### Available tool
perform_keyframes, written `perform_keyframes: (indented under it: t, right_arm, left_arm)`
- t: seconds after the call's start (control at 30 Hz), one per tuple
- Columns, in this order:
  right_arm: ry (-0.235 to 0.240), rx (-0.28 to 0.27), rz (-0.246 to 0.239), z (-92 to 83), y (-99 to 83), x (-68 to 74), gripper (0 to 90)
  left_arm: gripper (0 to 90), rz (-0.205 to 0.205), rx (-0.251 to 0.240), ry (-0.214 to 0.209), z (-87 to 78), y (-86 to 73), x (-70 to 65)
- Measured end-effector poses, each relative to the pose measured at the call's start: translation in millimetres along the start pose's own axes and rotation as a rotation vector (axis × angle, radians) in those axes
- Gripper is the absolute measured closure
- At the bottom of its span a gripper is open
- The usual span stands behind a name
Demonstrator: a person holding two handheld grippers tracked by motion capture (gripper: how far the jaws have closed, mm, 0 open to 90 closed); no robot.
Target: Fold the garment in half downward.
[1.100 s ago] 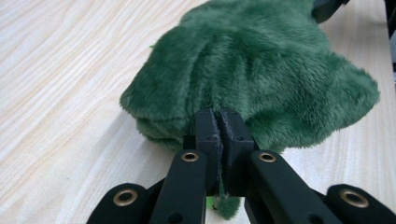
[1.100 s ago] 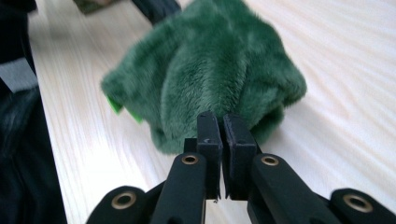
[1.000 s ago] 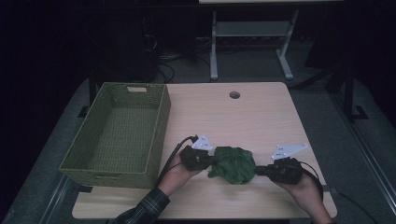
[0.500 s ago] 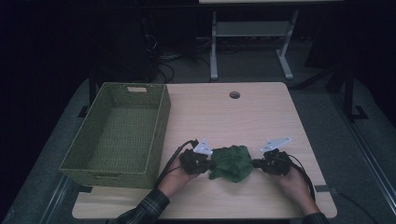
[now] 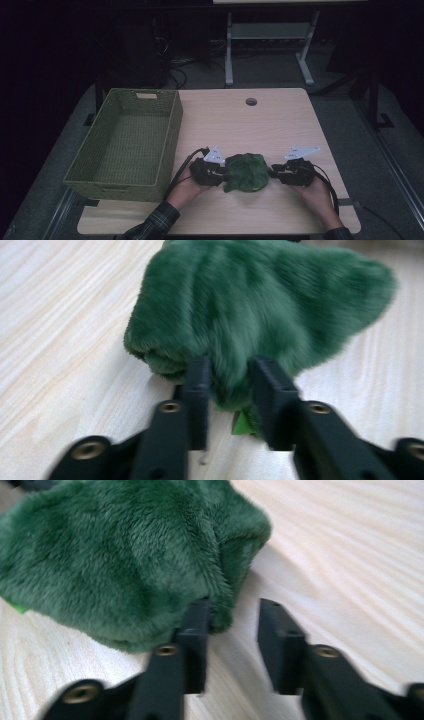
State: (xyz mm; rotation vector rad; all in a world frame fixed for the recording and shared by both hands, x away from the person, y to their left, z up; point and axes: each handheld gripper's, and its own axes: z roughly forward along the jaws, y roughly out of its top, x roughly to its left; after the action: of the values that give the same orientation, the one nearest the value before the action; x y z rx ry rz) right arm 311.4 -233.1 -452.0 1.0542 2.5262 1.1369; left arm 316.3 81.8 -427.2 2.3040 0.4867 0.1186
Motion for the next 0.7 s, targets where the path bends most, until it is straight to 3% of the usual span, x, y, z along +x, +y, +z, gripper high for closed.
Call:
perform_keyframes:
  t: [0.13,0.27,0.47,0.57,0.7]
  right_arm:
    - [-0.022,-0.039,0.013,-10.3,-3.3,-4.8,47.8]
    - [-0.039,-0.073,0.042,-19.4,-8.8,-9.1,40.5]
    - [-0.068,-0.052,0.071,-21.5,-14.5,-15.0,32.6]
    - [-0.076,-0.049,0.070,-20.6,-15.1,-16.3,30.5]
    - [-0.084,-0.036,0.074,-19.0,-16.0,-16.3,29.6]
  left_arm:
    - [55.5,0.013,-0.034,0.012,-7.8,5.9,-3.1]
    - [50.5,0.040,-0.061,0.024,-14.5,15.9,-8.6]
    - [45.9,0.087,-0.111,0.057,-23.8,37.5,-5.7]
    - [44.9,0.099,-0.130,0.017,-19.3,51.1,-1.0]
    - [44.2,0.090,-0.118,-0.086,3.7,57.9,1.9]
